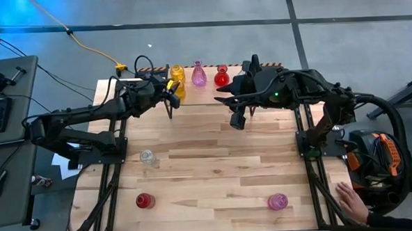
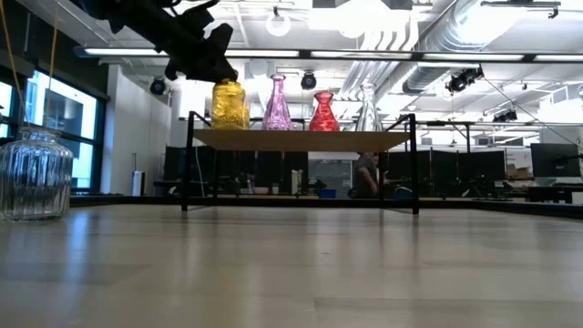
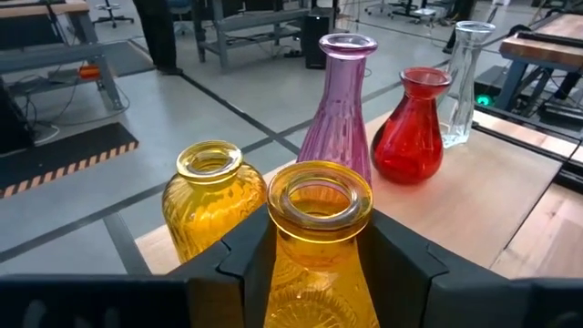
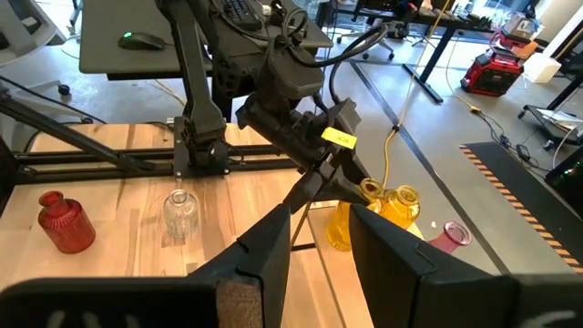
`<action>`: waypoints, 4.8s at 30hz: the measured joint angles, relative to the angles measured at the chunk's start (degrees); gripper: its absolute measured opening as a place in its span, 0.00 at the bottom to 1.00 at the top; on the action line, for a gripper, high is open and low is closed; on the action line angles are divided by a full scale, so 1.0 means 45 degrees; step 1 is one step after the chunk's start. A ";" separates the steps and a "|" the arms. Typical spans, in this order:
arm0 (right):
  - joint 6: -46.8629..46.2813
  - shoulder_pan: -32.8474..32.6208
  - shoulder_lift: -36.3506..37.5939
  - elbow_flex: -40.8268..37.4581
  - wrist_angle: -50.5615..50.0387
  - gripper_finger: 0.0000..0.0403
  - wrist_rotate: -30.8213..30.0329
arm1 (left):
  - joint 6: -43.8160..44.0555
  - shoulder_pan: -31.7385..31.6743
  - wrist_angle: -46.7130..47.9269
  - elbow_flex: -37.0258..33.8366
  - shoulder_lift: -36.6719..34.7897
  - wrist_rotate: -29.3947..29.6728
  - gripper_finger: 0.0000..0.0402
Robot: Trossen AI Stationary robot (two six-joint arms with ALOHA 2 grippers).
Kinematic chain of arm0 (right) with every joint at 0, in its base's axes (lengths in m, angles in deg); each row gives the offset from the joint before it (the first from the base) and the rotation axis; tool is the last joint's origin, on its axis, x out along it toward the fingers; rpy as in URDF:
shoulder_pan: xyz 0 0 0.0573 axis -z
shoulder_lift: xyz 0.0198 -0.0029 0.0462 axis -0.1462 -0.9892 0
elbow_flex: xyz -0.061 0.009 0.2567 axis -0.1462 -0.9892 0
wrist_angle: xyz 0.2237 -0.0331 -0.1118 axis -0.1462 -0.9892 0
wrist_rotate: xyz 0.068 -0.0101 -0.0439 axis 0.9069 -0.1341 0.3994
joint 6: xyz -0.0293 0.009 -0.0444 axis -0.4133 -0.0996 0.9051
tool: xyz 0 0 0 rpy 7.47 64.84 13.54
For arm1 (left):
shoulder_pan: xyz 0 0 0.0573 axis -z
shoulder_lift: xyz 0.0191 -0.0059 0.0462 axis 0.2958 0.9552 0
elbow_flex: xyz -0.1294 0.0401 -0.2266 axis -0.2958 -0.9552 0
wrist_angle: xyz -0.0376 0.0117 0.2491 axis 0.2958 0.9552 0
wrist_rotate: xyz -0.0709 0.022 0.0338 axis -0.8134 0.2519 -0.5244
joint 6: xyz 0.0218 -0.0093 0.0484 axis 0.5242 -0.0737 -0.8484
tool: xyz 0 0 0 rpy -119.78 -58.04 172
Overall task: Sort vases onto shelf
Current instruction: Put the yellow vase on the shelf, then put the purple vase on the shelf
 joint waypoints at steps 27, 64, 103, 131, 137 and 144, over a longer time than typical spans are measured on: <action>-0.0094 0.0000 0.0000 -0.0002 0.0005 0.27 0.0010 | 0.0715 0.0000 -0.0232 -0.0083 -0.0435 -0.0117 0.41; -0.0094 0.0000 -0.0003 0.0000 -0.0197 0.27 0.0325 | 0.2677 -0.0855 -0.0888 -0.0058 -0.0918 -0.1889 0.44; -1.2252 -0.2132 -0.0010 -0.2979 -0.4800 0.27 0.6611 | 0.4214 0.1215 0.1227 0.2213 -0.6052 -0.7850 0.43; -2.1326 -0.7019 -0.0023 -0.8409 -0.3710 0.27 0.7157 | 0.3226 0.1642 0.3209 0.2608 -0.6077 -0.8513 0.43; -2.3038 -0.7901 -0.0021 -0.9043 -0.3202 0.27 0.7150 | 0.3221 0.1641 0.3235 0.2608 -0.6076 -0.8514 0.43; -2.4406 -0.8573 -0.0024 -0.9668 -0.2920 0.27 0.7000 | 0.3221 0.1642 0.3231 0.2608 -0.6076 -0.8510 0.43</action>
